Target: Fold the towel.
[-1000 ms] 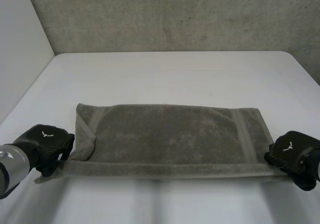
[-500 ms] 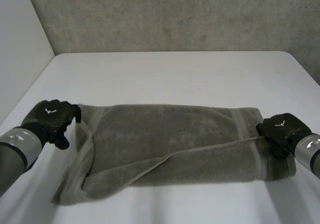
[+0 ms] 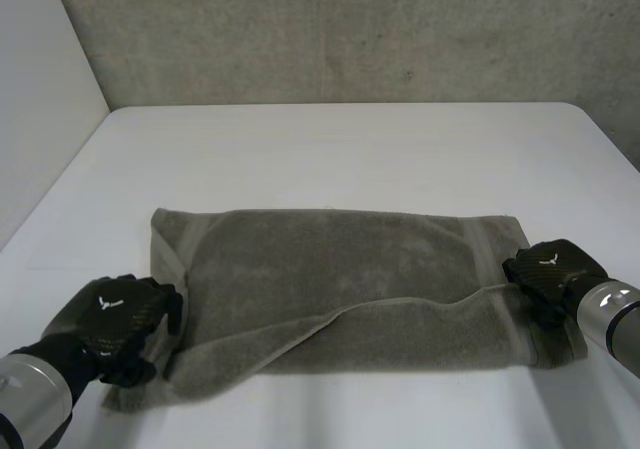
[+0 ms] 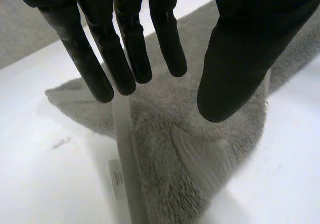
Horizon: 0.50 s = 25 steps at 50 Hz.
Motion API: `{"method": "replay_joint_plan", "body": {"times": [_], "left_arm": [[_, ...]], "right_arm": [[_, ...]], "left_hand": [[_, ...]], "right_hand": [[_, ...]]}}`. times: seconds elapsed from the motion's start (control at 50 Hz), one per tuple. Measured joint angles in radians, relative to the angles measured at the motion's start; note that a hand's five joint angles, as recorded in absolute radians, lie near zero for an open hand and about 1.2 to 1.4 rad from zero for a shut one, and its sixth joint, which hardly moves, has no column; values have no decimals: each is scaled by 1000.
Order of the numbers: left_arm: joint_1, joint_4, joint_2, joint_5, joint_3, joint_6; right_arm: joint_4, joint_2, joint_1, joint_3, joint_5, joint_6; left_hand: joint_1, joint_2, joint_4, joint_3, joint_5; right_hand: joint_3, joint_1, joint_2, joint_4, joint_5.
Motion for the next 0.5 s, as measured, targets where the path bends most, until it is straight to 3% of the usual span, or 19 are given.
{"method": "replay_joint_plan", "body": {"times": [0.5], "left_arm": [[5,148,-207,-6,-13,112]], "right_arm": [[-1,-1,-5,15,-1,-1]], "left_hand": [[-83,-93,-94,-94,-92]], "right_hand": [[0,0,0,0,0]]}}
